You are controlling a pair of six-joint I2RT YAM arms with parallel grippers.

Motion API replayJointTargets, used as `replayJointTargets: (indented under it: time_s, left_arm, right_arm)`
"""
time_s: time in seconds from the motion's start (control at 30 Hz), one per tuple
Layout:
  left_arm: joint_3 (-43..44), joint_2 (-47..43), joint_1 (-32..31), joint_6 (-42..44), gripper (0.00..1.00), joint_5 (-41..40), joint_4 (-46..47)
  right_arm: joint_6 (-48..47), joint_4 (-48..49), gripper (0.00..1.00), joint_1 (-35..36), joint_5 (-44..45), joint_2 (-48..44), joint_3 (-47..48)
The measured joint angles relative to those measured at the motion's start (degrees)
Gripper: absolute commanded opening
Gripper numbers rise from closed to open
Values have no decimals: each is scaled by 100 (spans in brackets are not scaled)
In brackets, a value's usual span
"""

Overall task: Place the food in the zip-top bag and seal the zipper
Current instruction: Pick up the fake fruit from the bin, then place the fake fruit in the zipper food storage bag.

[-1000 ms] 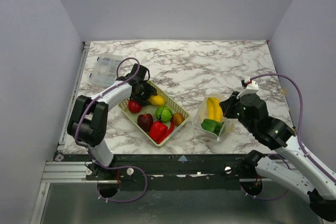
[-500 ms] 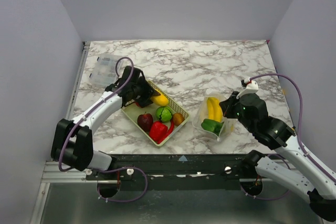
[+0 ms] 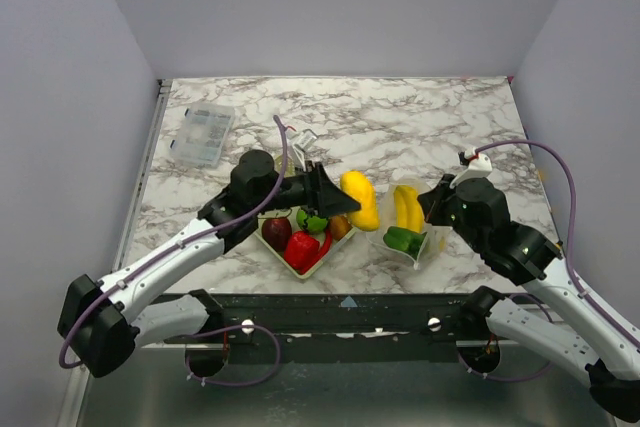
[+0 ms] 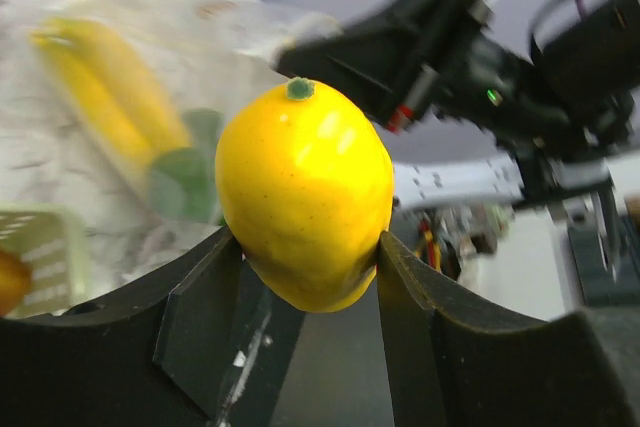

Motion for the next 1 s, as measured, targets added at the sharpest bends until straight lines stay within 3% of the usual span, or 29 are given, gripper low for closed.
replayJointTargets:
  time_s: [0.2,0.37,0.47,0.6,0.8,1.0]
  left_arm:
    - [118,525,-916,188,5,197,509]
    - [782,1272,-1364,597,7,-177,-216]
    - [1342,1637,-1471,723,15,-544,-697]
    - [1755,2035,-1486,717,31,-745,-992]
    - [1843,2312,-1731,625,33,-846,-1158]
    - [1714,2350,-1845,466,42,-863,-1045]
  right_arm:
    - [0,0,1,0,-2,-4,0]
    - [0,0,1,0,0,-55,-9]
    - [0,0,1,0,-2,-79,-20]
    - [0,0,1,0,-2,-87,-26]
    - [0,0,1,0,0,-92,-26]
    - [0,0,1,0,0,-114,-26]
